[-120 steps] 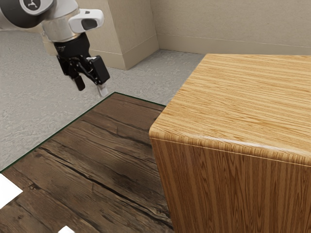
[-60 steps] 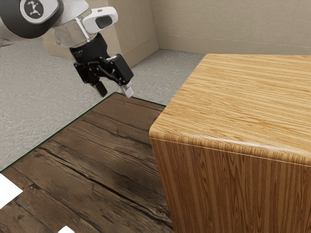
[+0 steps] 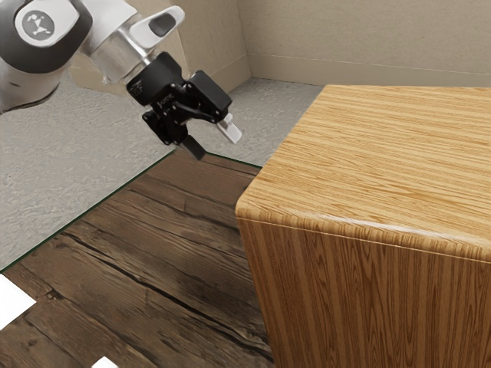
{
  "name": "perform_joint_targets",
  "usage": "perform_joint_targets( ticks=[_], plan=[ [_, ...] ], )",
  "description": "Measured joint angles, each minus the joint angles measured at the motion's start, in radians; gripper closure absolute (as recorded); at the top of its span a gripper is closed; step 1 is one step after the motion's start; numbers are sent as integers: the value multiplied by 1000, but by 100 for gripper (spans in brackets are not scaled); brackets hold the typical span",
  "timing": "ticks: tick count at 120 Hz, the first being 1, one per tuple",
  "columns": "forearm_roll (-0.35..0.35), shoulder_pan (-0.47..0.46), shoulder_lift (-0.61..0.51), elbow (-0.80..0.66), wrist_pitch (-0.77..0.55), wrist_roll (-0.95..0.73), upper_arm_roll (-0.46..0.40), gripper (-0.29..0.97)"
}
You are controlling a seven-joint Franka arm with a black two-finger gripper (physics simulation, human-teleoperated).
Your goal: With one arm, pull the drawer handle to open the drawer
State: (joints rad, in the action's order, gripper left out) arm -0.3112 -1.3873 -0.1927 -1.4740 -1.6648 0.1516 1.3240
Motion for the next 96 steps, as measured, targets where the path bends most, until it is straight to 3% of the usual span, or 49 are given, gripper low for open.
perform_joint_targets(
  ticks=[25, 61, 96],
  plan=[
    [3, -264, -128, 7, -39, 55, 224, 0],
    [50, -389, -216, -7, -65, 128, 278, 0],
    [99, -441, -274, -44, -92, 185, 300, 0]
  ],
)
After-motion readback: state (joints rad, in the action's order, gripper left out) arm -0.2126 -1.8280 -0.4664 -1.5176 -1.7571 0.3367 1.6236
